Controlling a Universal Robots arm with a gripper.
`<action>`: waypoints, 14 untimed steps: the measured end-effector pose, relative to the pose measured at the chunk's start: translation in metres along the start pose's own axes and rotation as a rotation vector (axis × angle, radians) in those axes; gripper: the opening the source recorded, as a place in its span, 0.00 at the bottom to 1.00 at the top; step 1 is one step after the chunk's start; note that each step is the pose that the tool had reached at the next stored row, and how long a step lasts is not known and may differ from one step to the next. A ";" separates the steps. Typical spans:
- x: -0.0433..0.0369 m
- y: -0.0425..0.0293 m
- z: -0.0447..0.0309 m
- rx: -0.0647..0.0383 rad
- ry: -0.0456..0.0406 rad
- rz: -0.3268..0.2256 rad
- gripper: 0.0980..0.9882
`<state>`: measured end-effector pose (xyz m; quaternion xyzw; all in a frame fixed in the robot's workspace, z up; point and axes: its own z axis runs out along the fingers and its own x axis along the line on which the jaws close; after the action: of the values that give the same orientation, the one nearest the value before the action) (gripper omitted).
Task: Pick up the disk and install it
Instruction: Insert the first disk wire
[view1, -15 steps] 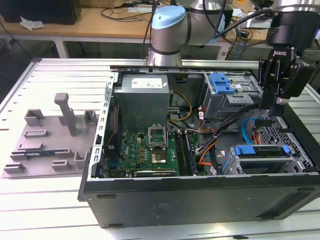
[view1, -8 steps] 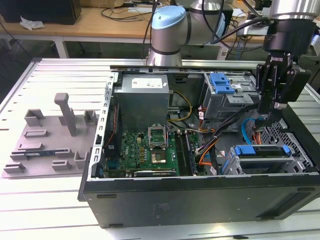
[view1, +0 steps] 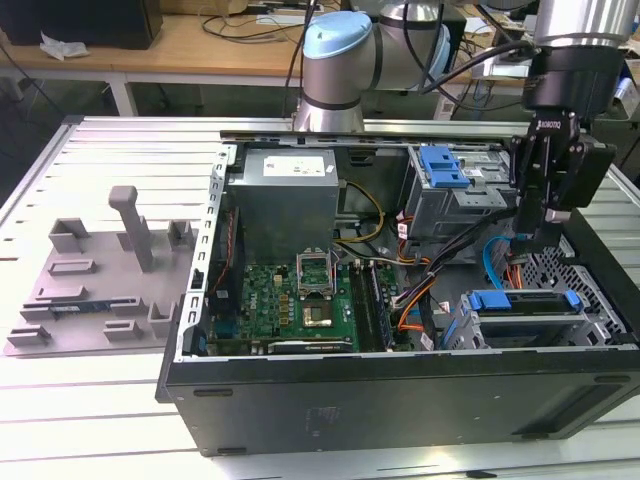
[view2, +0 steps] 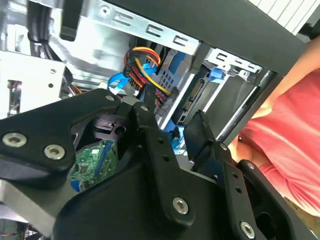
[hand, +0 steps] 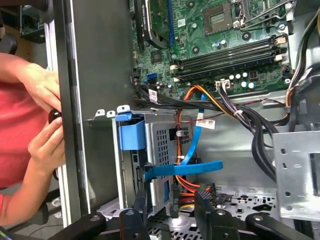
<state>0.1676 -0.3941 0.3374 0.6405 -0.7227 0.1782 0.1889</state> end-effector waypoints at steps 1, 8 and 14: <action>-0.0035 0.0005 -0.0019 0.001 0.0085 0.000 0.44; -0.0002 -0.0016 0.0085 0.001 0.0228 0.004 0.29; -0.0024 -0.0015 0.0098 0.001 0.0250 0.004 0.07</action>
<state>0.1689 -0.3971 0.3278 0.6370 -0.7214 0.1870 0.1972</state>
